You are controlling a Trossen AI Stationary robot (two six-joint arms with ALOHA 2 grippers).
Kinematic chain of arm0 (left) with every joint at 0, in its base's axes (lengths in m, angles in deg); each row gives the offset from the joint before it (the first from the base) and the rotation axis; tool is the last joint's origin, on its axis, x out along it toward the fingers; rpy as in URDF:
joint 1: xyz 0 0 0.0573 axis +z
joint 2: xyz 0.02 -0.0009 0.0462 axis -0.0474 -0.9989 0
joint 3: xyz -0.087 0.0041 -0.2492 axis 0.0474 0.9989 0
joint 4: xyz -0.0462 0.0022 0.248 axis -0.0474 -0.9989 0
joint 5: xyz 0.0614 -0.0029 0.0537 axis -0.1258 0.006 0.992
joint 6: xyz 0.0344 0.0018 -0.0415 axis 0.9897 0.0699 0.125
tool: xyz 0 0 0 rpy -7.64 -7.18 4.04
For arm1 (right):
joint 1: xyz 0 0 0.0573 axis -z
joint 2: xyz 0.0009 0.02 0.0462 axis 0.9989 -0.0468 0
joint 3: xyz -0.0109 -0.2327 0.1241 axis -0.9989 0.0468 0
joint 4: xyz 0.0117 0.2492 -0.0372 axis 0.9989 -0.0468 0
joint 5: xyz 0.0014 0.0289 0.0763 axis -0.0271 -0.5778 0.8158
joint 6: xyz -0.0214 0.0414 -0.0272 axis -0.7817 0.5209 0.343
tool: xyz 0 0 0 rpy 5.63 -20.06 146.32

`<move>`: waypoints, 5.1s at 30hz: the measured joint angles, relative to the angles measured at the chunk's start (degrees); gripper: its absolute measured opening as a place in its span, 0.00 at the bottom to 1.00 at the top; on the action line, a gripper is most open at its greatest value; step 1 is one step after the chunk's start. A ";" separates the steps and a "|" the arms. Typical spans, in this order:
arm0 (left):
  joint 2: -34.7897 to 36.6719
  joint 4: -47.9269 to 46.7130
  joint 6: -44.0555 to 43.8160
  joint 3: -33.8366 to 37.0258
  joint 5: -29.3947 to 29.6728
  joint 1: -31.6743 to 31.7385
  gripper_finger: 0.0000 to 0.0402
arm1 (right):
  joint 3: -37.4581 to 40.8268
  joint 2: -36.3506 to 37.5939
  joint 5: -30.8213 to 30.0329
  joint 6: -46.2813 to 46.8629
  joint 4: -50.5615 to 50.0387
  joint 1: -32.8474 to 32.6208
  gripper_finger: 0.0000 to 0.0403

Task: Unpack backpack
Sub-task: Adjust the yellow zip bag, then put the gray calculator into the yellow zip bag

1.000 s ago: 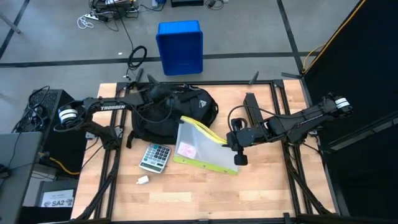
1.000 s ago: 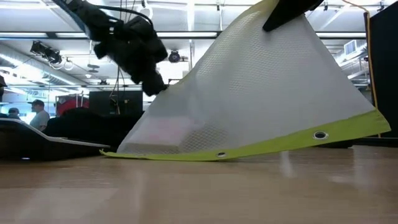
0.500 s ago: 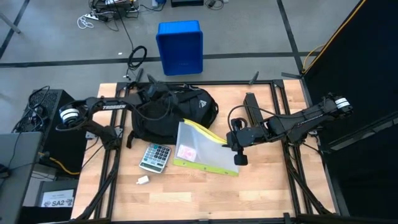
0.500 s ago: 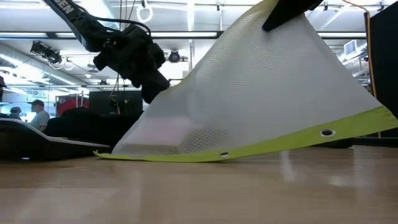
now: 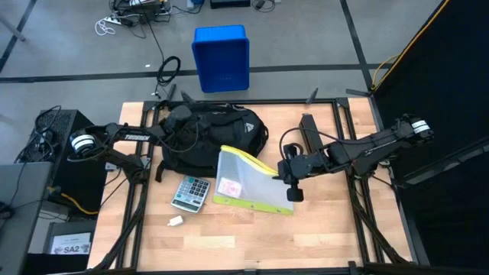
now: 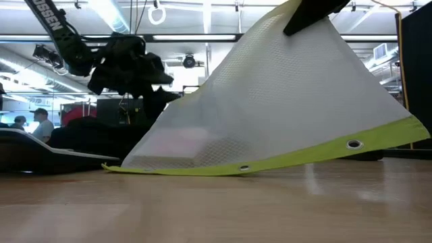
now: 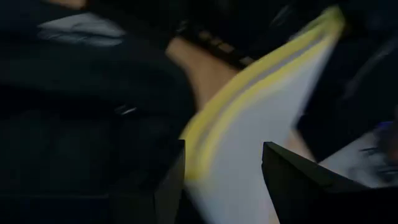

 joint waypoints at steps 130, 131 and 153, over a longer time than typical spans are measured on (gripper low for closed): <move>-2.16 -25.60 36.37 -20.85 30.49 -30.55 0.01 | -13.77 -20.57 -21.11 25.06 -22.67 -9.65 0.00; -2.16 -26.01 36.32 -21.05 30.51 -30.17 0.01 | -13.77 -20.49 -20.97 25.33 -23.05 -9.20 0.00; 8.85 -70.75 35.01 -37.99 37.44 -29.65 0.34 | -13.77 -20.22 -18.82 26.57 -26.66 -9.28 0.00</move>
